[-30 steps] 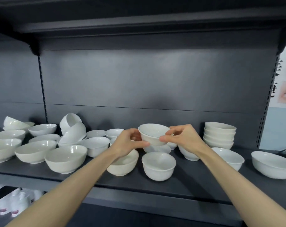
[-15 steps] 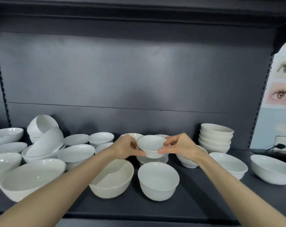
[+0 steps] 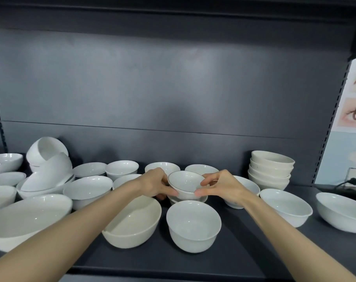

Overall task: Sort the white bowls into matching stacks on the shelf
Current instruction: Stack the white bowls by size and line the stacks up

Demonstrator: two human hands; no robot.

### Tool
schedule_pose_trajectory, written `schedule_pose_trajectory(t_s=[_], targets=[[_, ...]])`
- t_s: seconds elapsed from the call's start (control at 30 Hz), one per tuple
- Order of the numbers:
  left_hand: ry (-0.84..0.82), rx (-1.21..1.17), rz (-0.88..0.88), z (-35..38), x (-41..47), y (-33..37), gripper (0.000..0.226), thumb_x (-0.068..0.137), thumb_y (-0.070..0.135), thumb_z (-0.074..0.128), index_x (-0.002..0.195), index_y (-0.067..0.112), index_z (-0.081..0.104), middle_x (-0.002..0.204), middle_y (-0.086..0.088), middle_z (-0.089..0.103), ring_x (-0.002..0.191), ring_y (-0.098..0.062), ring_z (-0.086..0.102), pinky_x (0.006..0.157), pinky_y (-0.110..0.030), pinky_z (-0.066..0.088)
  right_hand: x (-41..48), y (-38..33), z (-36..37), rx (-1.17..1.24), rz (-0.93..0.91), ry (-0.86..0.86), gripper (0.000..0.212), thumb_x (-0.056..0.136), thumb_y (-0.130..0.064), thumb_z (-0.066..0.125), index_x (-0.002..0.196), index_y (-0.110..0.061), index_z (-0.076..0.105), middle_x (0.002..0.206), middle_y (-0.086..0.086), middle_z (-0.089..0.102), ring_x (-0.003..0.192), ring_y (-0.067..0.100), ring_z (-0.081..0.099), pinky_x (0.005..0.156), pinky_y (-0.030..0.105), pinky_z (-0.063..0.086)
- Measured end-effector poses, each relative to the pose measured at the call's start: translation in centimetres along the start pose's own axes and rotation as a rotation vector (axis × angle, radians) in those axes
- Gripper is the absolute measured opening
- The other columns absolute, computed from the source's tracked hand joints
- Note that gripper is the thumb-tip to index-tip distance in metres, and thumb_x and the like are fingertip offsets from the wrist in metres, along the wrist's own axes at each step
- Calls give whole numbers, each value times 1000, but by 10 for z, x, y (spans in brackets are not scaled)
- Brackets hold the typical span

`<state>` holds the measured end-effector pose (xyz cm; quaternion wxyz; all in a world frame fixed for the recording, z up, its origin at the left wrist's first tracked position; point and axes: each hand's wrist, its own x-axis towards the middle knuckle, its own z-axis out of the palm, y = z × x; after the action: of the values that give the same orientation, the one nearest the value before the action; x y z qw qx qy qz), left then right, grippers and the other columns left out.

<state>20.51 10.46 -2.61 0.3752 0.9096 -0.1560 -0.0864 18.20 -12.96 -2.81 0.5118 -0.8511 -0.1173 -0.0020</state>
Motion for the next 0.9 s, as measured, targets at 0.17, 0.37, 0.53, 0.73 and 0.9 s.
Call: schedule_pose_trajectory(t_s=[0.17, 0.37, 0.53, 0.73, 0.9], targets=[[-10, -100, 19, 2, 1, 0, 27, 82, 11, 73, 103, -6, 69, 84, -5, 68, 76, -12, 63, 73, -19, 54, 3, 2, 0, -1, 2, 5, 42, 58, -17, 90, 93, 0, 73, 115, 2, 64, 116, 17, 58, 93, 25, 45], [7, -106, 28, 2, 5, -7, 30, 79, 16, 77, 97, -8, 70, 93, -18, 71, 79, -17, 63, 88, -34, 54, 8, 8, 2, 14, -3, 23, 52, 42, -28, 93, 85, -6, 75, 107, 4, 70, 107, 17, 64, 102, 40, 47], [-45, -55, 4, 1, 2, -12, 53, 65, 38, 80, 98, -2, 71, 88, -6, 65, 83, -14, 55, 85, -33, 47, 11, 9, 3, -55, -8, 15, 63, 33, -40, 92, 86, -11, 75, 99, -3, 70, 103, 15, 65, 99, 35, 49], [-12, -19, -26, -1, 1, -7, 47, 74, 26, 81, 97, -12, 66, 79, -7, 58, 74, -16, 48, 71, -26, 38, 11, 15, 6, -62, -40, -21, 54, 37, -40, 91, 66, -4, 65, 67, -5, 49, 73, 12, 51, 79, 31, 43], [25, 6, -42, 3, -2, -3, 40, 75, 22, 80, 90, -13, 67, 72, -8, 56, 66, -16, 46, 60, -18, 37, 11, 14, 4, -74, -44, -41, 43, 41, -38, 90, 49, -19, 53, 57, -10, 46, 72, 17, 52, 78, 31, 41]])
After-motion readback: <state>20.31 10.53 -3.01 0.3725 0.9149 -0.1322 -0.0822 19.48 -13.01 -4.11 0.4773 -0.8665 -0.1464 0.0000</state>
